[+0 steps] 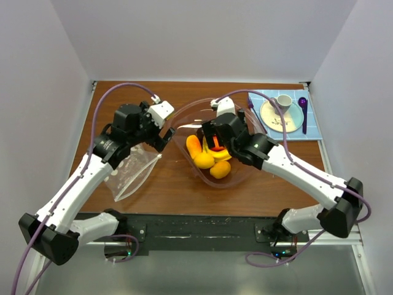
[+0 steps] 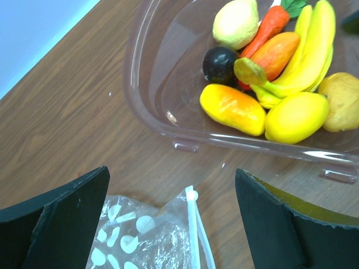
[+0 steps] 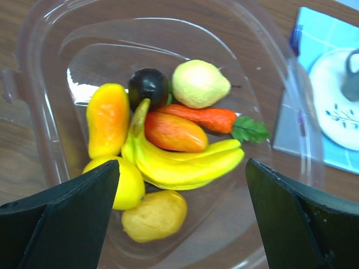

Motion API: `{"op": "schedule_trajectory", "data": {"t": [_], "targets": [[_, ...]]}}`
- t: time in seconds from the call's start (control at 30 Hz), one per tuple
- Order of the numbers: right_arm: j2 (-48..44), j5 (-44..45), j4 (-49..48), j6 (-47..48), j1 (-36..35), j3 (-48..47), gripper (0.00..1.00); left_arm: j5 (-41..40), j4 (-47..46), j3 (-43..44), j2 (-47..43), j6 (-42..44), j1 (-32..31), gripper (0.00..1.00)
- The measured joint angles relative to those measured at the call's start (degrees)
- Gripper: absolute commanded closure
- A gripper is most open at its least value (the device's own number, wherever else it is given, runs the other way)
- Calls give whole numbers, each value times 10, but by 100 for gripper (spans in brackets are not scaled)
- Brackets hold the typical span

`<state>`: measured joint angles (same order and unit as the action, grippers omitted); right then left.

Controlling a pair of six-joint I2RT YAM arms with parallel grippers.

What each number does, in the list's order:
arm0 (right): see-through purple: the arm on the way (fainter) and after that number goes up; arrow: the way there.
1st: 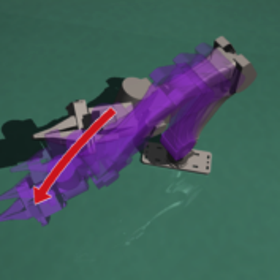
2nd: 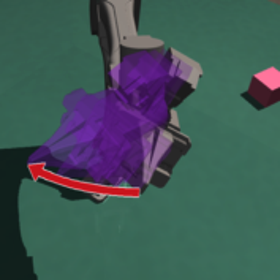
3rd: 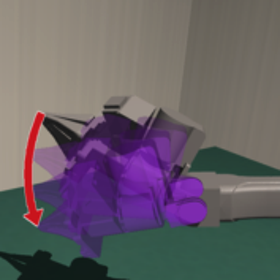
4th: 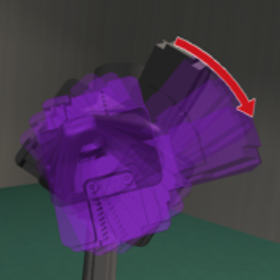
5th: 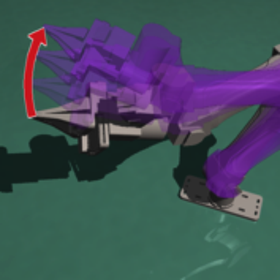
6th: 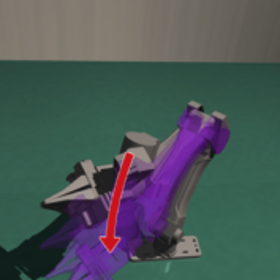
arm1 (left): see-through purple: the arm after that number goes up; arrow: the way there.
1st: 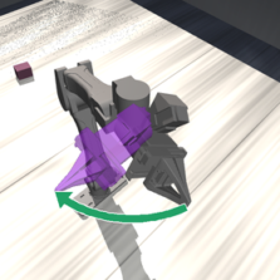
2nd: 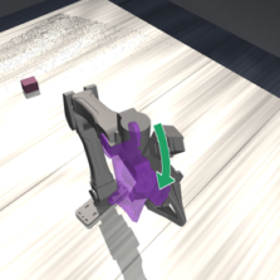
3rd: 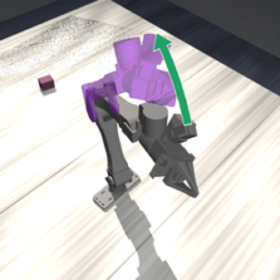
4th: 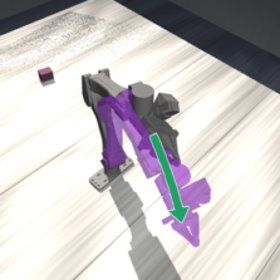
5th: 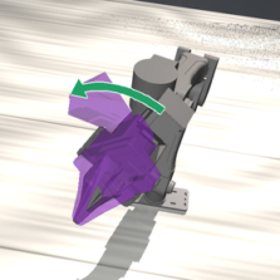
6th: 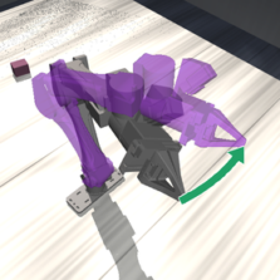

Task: Open the zip-top bag and remove the fake food

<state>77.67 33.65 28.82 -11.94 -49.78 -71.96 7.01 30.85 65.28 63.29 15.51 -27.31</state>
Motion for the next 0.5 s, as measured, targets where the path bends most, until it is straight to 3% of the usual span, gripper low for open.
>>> {"op": "schedule_trajectory", "data": {"t": [0.23, 0.5], "targets": [[-82, 25, 19, -7, 0, 29, 1, -8, 1, -15, -13, 0, 14, 0], [-101, 24, 36, -16, 0, 48, 1, -25, -8, -24, -30, -13, 15, 0]]}}
